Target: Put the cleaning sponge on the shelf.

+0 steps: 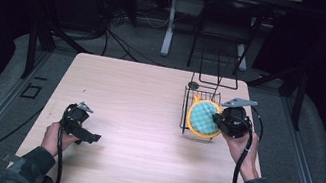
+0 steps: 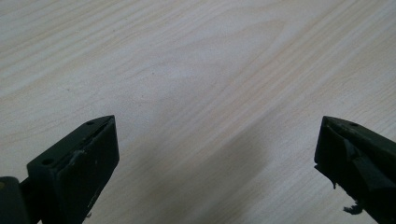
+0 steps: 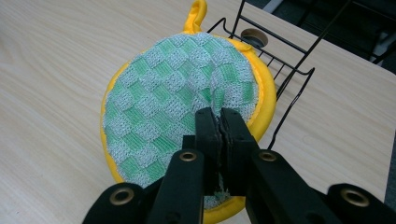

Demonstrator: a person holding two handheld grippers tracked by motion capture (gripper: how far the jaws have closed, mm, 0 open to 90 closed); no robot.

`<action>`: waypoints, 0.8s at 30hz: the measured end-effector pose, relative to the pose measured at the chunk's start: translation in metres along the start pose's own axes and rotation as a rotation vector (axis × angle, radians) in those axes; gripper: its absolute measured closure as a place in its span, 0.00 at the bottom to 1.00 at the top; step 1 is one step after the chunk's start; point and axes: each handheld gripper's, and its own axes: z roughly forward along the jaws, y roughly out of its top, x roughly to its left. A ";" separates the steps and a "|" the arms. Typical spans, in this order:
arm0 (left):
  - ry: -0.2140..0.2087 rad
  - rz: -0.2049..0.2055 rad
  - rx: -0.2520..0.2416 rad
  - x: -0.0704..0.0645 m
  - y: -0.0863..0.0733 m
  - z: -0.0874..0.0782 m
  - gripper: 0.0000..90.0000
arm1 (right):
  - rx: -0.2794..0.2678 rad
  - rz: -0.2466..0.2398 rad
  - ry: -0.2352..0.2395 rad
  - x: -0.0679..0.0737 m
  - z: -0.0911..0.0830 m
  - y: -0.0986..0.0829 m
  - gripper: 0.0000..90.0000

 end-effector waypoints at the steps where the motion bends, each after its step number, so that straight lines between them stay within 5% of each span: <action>1: -0.001 0.000 0.000 0.000 0.000 0.000 0.00 | 0.000 0.005 -0.001 0.000 0.001 0.001 0.97; 24: 0.002 0.002 -0.005 0.000 0.000 0.000 0.00 | -0.012 0.021 -0.026 -0.007 0.025 0.008 0.97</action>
